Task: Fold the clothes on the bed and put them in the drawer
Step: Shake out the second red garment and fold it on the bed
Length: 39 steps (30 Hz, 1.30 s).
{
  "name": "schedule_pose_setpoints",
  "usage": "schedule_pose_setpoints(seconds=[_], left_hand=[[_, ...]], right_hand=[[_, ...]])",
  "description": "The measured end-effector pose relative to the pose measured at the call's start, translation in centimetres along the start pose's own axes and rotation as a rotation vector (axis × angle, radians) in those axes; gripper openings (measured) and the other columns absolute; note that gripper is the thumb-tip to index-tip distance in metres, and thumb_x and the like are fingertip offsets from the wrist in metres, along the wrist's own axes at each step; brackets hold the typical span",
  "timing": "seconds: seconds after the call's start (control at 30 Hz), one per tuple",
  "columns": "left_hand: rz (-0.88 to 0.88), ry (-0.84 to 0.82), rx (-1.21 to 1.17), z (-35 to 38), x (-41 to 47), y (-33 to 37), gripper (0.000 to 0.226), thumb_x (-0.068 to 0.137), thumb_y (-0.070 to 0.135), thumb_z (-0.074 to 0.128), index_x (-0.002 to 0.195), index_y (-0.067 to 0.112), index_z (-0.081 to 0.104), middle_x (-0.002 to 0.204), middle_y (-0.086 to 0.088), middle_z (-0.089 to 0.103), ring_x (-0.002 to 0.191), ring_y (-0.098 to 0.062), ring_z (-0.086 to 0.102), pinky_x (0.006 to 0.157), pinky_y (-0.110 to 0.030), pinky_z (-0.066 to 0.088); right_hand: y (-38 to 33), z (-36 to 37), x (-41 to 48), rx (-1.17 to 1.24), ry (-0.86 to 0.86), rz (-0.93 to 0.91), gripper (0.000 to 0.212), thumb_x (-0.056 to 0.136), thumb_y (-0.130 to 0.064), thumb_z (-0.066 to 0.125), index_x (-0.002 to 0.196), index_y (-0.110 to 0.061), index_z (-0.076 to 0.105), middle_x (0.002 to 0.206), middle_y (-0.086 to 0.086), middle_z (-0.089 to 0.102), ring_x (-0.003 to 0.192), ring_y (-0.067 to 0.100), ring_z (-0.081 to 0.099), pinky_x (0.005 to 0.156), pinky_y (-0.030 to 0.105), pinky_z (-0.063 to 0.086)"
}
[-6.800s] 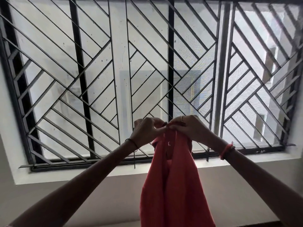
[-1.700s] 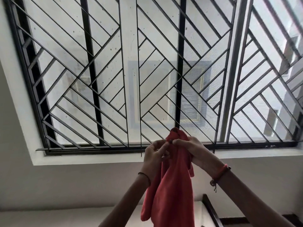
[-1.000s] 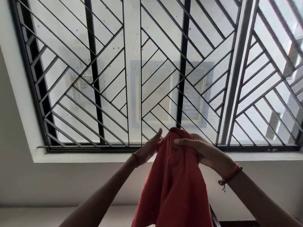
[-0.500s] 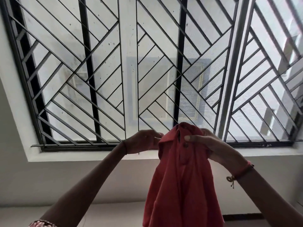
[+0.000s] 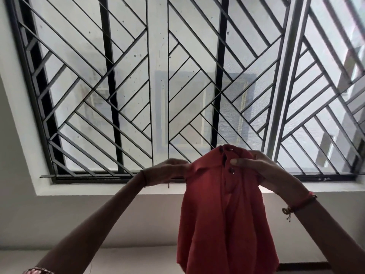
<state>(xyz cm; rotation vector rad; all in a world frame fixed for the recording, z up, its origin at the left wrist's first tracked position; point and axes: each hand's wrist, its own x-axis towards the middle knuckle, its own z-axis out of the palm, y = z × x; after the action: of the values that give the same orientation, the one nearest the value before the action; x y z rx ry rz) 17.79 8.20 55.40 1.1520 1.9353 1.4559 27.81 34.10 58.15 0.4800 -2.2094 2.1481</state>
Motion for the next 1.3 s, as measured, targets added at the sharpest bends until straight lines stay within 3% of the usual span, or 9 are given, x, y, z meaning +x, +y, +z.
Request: schedule_pose_setpoints(seconds=[0.13, 0.23, 0.37, 0.47, 0.57, 0.73, 1.03, 1.17, 1.3], left_hand=[[0.122, 0.238, 0.038, -1.7, 0.9, 1.1, 0.052, 0.085, 0.054, 0.058, 0.079, 0.003, 0.064, 0.076, -0.005, 0.053, 0.076, -0.017, 0.049, 0.071, -0.023, 0.038], [0.156, 0.354, 0.001, -1.4, 2.0, 2.6, 0.034, 0.091, 0.039, 0.051, 0.074, 0.014, 0.066, 0.068, 0.005, 0.058, 0.068, -0.006, 0.053, 0.07, -0.021, 0.04], [0.191, 0.463, -0.077, -0.7, 3.1, 4.2, 0.033, 0.098, 0.03, 0.046, 0.067, 0.02, 0.051, 0.057, 0.014, 0.049, 0.054, 0.002, 0.047, 0.056, -0.013, 0.04], [0.21, 0.417, -0.077, 0.2, 3.7, 5.1, 0.041, 0.1, 0.026, 0.044, 0.06, 0.024, 0.055, 0.055, 0.016, 0.046, 0.051, 0.003, 0.044, 0.051, -0.011, 0.039], [0.219, 0.367, -0.053, 0.9, 4.0, 5.5, 0.045, 0.1, 0.024, 0.044, 0.058, 0.025, 0.06, 0.056, 0.017, 0.046, 0.052, 0.004, 0.043, 0.053, -0.01, 0.038], [0.201, 0.323, 0.093, 1.8, 4.3, 5.4, 0.035, 0.099, 0.026, 0.046, 0.065, 0.022, 0.044, 0.061, 0.012, 0.037, 0.055, 0.001, 0.035, 0.052, -0.012, 0.031], [0.146, 0.306, 0.256, 2.6, 4.8, 2.2, 0.032, 0.1, 0.023, 0.045, 0.069, 0.014, 0.041, 0.062, 0.006, 0.032, 0.053, 0.0, 0.032, 0.053, -0.016, 0.029], [0.119, 0.401, 0.254, 2.9, 4.3, 0.4, 0.025, 0.1, 0.021, 0.043, 0.077, 0.016, 0.049, 0.074, 0.004, 0.049, 0.064, 0.002, 0.045, 0.062, -0.012, 0.037], [-0.152, 0.26, 0.165, 3.6, 1.7, -1.4, 0.046, 0.083, 0.063, 0.036, 0.086, 0.021, 0.054, 0.088, 0.005, 0.059, 0.081, -0.007, 0.058, 0.071, -0.02, 0.042]], right_hand=[[0.3, -0.2, -0.2, -0.047, -0.004, 0.048, 0.029, 0.071, -0.008, 0.076, 0.099, -0.001, 0.071, 0.083, 0.014, 0.071, 0.066, 0.015, 0.068, 0.056, 0.019, 0.052], [1.0, 0.0, -0.3, -0.058, 0.006, 0.074, 0.01, 0.075, -0.007, 0.072, 0.083, -0.001, 0.07, 0.072, 0.012, 0.07, 0.053, 0.013, 0.064, 0.046, 0.017, 0.047], [2.9, 0.0, 0.2, -0.042, -0.032, 0.095, 0.009, 0.072, -0.013, 0.073, 0.079, -0.008, 0.075, 0.078, 0.012, 0.072, 0.061, 0.015, 0.066, 0.051, 0.02, 0.051], [4.6, 0.0, 0.7, -0.065, -0.08, 0.121, 0.028, 0.066, -0.025, 0.082, 0.086, -0.007, 0.074, 0.085, 0.012, 0.072, 0.065, 0.015, 0.065, 0.053, 0.022, 0.05], [5.6, 0.5, 1.2, -0.045, -0.124, 0.124, 0.048, 0.062, -0.023, 0.086, 0.102, -0.002, 0.069, 0.1, 0.016, 0.07, 0.087, 0.02, 0.067, 0.077, 0.024, 0.054], [4.6, 2.3, 2.3, -0.038, -0.189, 0.094, 0.05, 0.072, -0.016, 0.077, 0.117, -0.008, 0.056, 0.114, 0.015, 0.065, 0.104, 0.026, 0.064, 0.094, 0.033, 0.05], [3.8, 4.2, 3.5, -0.185, -0.066, 0.079, 0.027, 0.083, -0.013, 0.069, 0.108, -0.003, 0.069, 0.104, 0.015, 0.07, 0.095, 0.022, 0.066, 0.092, 0.033, 0.052], [4.3, 4.2, 3.3, -0.091, 0.004, 0.066, 0.023, 0.078, -0.009, 0.072, 0.101, -0.007, 0.072, 0.092, 0.008, 0.07, 0.088, 0.016, 0.065, 0.08, 0.024, 0.053], [5.0, 4.1, 3.1, -0.051, 0.03, 0.076, 0.017, 0.076, -0.012, 0.073, 0.094, -0.011, 0.074, 0.086, 0.003, 0.07, 0.083, 0.011, 0.065, 0.075, 0.021, 0.051]])
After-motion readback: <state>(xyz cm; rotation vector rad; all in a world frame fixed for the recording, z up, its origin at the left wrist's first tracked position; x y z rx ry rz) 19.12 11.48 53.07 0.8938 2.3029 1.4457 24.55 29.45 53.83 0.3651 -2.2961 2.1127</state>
